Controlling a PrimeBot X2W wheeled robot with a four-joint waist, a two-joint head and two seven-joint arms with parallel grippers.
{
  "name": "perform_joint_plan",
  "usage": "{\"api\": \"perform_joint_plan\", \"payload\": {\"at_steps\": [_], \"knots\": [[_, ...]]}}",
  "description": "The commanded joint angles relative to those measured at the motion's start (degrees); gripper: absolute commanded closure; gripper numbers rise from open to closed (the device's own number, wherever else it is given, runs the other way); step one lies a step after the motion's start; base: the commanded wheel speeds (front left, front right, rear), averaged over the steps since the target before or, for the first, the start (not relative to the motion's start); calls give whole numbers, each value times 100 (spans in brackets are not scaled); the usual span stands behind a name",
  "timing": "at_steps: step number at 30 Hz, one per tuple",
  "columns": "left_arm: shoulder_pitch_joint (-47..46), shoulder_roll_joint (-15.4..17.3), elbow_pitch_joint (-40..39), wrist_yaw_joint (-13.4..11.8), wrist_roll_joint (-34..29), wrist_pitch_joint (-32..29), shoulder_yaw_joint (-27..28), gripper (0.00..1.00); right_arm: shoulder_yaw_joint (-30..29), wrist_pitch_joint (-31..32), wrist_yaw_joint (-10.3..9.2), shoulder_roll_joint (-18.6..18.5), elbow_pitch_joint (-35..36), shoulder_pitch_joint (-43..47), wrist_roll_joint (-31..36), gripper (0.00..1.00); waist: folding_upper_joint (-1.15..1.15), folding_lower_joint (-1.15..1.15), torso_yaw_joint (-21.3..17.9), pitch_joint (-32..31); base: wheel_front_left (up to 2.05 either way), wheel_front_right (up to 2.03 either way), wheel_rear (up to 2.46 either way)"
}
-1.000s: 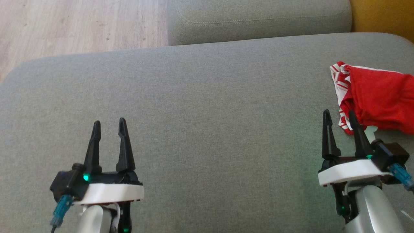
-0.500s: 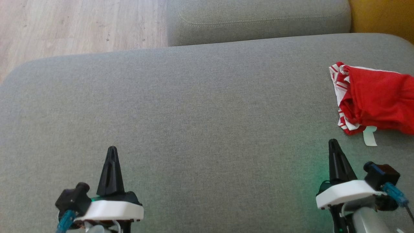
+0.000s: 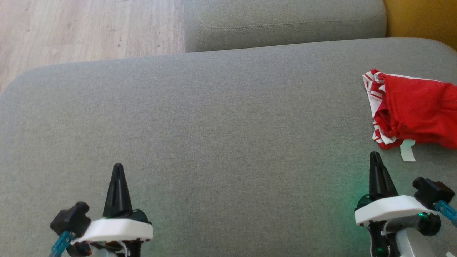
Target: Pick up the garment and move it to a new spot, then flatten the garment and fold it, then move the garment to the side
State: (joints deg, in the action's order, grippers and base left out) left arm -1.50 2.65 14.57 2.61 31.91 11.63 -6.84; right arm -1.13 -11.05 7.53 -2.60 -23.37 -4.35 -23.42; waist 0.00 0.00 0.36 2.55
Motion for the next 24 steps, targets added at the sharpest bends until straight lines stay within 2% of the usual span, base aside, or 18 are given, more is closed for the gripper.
{"api": "perform_joint_plan", "payload": {"at_steps": [1,24], "knots": [[-270,24,-171,54,156,-30,134,100,-28,44,-1,-11,219,-249,-187,100,0,0,0,-4,0,0,0],[-310,39,-147,146,1415,-390,366,100,-136,405,-1,-15,371,-235,-1601,100,0,0,-8,-53,0,0,0]]}}
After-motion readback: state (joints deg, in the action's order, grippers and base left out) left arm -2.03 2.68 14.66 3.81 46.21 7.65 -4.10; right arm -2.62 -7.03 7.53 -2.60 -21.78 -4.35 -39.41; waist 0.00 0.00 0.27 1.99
